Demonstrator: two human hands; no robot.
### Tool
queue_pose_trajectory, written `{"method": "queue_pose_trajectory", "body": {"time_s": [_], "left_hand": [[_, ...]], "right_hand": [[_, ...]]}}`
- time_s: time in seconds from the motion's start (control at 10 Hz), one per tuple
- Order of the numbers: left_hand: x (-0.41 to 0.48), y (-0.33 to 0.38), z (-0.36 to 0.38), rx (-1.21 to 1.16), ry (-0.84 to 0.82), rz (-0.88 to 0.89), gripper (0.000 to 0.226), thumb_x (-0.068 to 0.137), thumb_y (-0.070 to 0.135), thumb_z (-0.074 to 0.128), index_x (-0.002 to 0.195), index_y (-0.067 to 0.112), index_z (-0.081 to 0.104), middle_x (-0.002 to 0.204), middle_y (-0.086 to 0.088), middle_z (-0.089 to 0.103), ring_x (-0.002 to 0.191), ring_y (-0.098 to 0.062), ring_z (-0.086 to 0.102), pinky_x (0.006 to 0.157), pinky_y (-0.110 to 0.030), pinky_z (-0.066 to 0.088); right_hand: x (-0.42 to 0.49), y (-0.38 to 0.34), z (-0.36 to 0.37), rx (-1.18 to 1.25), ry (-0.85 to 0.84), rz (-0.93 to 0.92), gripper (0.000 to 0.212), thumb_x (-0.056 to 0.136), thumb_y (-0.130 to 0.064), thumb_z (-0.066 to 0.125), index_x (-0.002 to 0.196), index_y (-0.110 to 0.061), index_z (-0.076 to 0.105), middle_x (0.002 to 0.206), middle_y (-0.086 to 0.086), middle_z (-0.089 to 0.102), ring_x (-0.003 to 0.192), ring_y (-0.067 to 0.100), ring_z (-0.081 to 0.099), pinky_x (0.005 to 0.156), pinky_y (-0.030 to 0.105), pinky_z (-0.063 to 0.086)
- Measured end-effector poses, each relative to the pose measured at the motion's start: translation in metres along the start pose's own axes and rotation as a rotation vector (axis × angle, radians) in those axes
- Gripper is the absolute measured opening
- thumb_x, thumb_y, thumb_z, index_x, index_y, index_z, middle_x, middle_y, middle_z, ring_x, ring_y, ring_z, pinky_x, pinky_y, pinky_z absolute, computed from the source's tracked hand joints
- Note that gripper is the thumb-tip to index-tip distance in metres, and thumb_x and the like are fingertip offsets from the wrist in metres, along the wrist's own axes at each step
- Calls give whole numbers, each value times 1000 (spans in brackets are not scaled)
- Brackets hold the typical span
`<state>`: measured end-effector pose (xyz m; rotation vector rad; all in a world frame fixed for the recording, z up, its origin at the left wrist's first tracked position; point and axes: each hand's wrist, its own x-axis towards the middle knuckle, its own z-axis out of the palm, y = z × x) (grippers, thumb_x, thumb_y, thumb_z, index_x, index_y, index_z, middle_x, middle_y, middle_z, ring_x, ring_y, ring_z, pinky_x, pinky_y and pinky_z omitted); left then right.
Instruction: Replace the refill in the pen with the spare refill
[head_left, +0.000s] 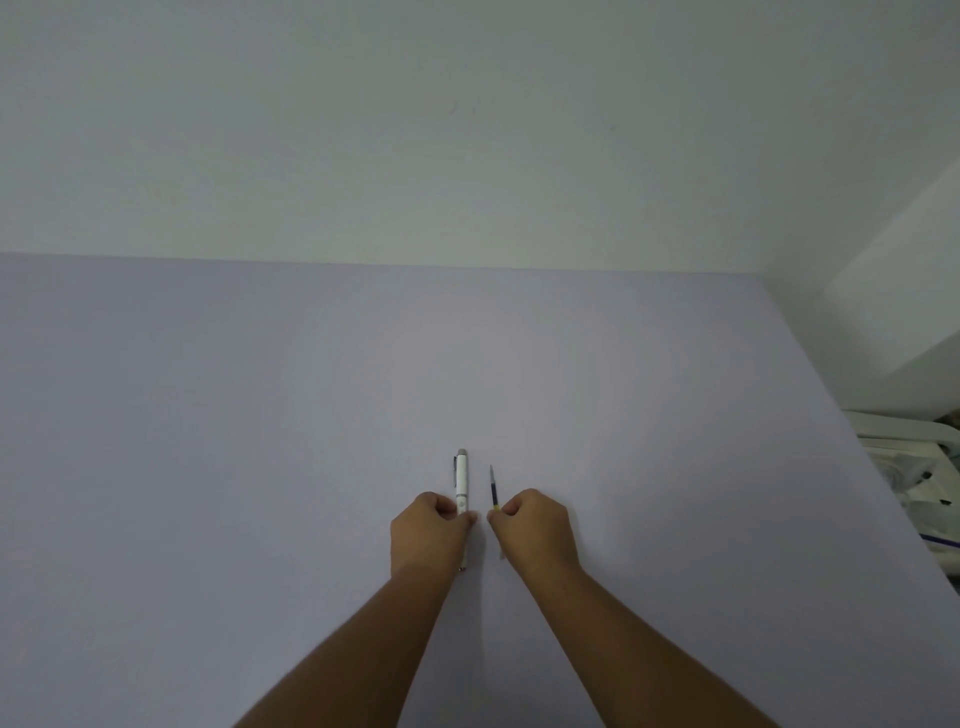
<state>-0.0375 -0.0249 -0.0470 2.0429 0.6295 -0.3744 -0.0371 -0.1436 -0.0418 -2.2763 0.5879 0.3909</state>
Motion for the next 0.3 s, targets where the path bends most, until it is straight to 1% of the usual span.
{"method": "queue_pose_trajectory", "body": {"time_s": [0.1, 0.2, 0.3], "left_hand": [[1, -3, 0, 2, 8, 13, 19, 80, 30, 72, 91, 17, 62, 75, 7, 60, 64, -3, 54, 45, -11, 34], [0, -2, -3, -1, 1, 10, 25, 80, 32, 71, 98, 15, 63, 75, 8, 59, 66, -4, 55, 52, -15, 39], [-4, 4, -8, 11, 66, 25, 36, 86, 38, 61, 113, 13, 57, 94, 0, 64, 83, -17, 60, 71, -26, 48]], "right_hand": [[0, 1, -1, 7, -3, -1, 17, 82, -29, 62, 81, -13, 65, 85, 3, 70, 75, 19, 65, 62, 26, 49], [-2, 0, -1, 5, -23, 8, 21, 85, -33, 59, 83, -12, 64, 81, 2, 68, 74, 19, 63, 60, 25, 44], [-2, -6, -5, -5, 68, -9, 32, 93, -36, 44, 75, -13, 56, 68, 0, 57, 65, 18, 54, 58, 27, 42]]}}
